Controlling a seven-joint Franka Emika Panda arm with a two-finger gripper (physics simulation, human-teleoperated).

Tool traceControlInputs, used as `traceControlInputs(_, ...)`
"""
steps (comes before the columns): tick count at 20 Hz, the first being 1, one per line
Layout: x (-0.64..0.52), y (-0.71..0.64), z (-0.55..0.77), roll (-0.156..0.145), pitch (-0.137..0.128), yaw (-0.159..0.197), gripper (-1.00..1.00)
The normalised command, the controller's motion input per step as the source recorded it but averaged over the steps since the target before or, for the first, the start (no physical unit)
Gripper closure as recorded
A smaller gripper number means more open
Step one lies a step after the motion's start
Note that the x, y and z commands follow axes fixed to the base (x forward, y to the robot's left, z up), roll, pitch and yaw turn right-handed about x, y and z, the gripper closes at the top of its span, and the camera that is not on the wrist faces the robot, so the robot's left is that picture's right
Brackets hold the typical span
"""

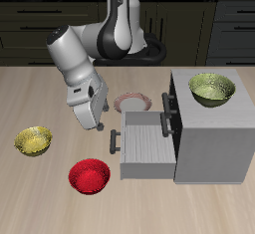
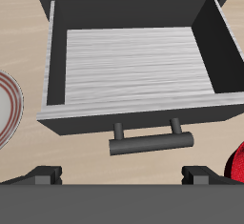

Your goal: Close the bottom drawer of the white cabinet and place the red bowl on the plate

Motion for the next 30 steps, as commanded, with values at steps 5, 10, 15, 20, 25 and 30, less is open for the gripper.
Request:
traceControlInputs(5, -0.02, 0.02, -0.13, -0.002, 0.012, -0.007, -1.00)
traceControlInputs(10, -0.11, 0.00, -0.29, -0.004, 0.034, -0.002, -1.00)
traceControlInputs(15, -0.08, -0.06, -0.22, -0.009, 0.038, 0.006, -1.00)
traceControlInputs(20, -0.05, -0.06, -0.07, -0.012, 0.002, 0.000, -1.00)
traceControlInputs(25, -0.02, -0.03, -0.07, -0.005, 0.005, -0.007, -1.00)
traceControlInputs(30, 0.00, -0.01, -0.11, -0.001, -0.001, 0.002, -1.00)
